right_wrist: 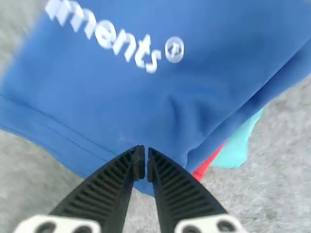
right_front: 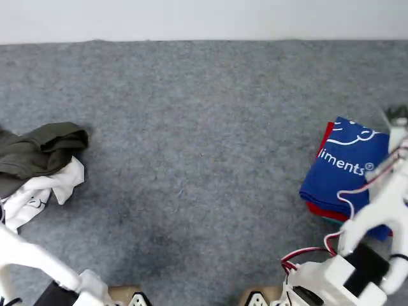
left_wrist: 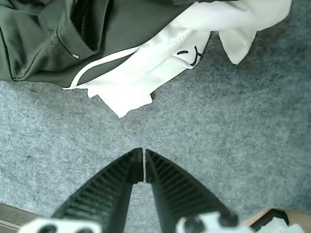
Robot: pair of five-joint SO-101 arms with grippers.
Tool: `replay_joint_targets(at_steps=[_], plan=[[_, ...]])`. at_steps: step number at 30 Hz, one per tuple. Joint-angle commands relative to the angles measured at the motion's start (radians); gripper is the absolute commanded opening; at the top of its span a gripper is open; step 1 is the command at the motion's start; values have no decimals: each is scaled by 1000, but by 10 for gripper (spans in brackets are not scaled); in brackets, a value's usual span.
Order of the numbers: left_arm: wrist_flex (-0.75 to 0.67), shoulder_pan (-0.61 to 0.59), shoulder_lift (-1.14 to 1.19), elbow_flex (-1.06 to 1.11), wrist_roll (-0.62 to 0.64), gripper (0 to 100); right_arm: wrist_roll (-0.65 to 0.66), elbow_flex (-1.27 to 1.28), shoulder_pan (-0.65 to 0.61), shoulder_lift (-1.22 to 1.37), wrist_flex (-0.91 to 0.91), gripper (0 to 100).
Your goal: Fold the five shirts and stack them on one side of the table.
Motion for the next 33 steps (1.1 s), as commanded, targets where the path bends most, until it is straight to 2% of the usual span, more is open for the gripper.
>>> replay_joint_targets(at_steps=[1,5,12,17,23,25,29,31,33], plan=[[-11,6,-35,-10,-12,24,77,118,56,-2,-127,15],[15,8,-35,-15,-12,24,81,127,82,13,-179,14],[109,75,-37,-58,-9,22,83,-97,81,-113,47,14],[167,132,-38,-147,-6,22,80,-98,85,-120,77,14],[167,170,-140,-160,-6,27,78,-98,77,-130,240,14],[167,170,-183,-157,-6,53,78,-103,59,-130,297,14],[166,167,-241,-84,-14,179,77,-103,8,-165,430,14],[157,173,-244,-30,-43,196,74,-97,-16,-202,450,14],[98,172,-230,31,-80,195,17,-97,-25,-248,450,14]])
